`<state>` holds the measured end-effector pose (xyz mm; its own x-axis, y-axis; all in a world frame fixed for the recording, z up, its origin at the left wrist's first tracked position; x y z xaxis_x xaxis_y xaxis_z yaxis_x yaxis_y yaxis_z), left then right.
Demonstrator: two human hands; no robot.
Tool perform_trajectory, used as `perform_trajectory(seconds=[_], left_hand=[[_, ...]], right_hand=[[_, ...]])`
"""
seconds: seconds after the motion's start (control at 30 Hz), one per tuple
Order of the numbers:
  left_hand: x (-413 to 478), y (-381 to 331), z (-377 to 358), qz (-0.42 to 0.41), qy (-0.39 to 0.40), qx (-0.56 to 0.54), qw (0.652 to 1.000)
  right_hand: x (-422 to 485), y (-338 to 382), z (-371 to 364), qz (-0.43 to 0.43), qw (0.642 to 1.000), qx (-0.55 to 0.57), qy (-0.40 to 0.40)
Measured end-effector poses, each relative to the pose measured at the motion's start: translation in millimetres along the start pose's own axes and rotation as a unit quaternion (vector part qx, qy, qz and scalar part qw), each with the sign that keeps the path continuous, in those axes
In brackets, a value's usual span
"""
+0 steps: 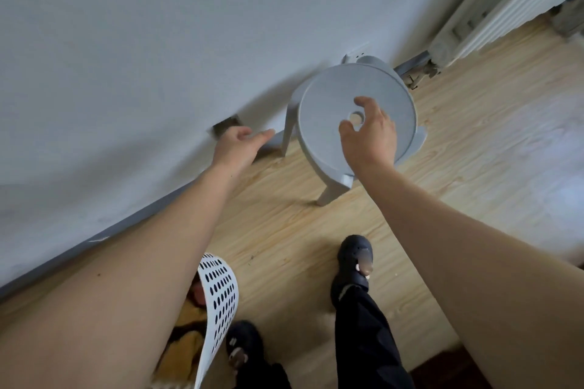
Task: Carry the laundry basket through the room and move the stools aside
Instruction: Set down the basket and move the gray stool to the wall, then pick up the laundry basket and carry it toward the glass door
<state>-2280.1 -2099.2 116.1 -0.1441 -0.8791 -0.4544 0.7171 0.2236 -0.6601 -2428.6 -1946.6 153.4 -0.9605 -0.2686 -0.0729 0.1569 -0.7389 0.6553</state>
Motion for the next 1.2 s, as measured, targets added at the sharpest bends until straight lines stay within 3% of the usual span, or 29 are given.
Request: perform_trajectory(seconds=[0.2, 0.63, 0.97, 1.2], left_hand=[[-41, 35, 92, -0.052, 0.031, 0.0, 0.998], [-99, 153, 209, -0.048, 0.04, -0.029, 0.998], [-128, 277, 307, 0.005, 0.001, -0.034, 0.999], [-91, 372, 360, 0.039, -0.03, 0.002, 0.999]], right_hand=[[-119, 44, 5, -0.017, 0.999, 0.03, 0.0], [-306, 54, -11, -0.044, 0.996, 0.064, 0.035], [-444, 38, -39, -0.07, 0.992, 0.076, 0.077], [-517, 21, -100, -0.104, 0.989, 0.036, 0.104]])
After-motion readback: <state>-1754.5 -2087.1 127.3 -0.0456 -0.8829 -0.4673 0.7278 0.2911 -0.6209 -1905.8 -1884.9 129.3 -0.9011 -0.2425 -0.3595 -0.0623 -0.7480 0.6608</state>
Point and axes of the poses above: each hand's wrist, its own x-axis towards the middle knuckle, its own z-axis out of the back of the hand, y = z × x, the point moved 2 cm from there along x, towards the middle knuckle, and after that the axes turned 14 degrees about -y, right-handed, at the moved point
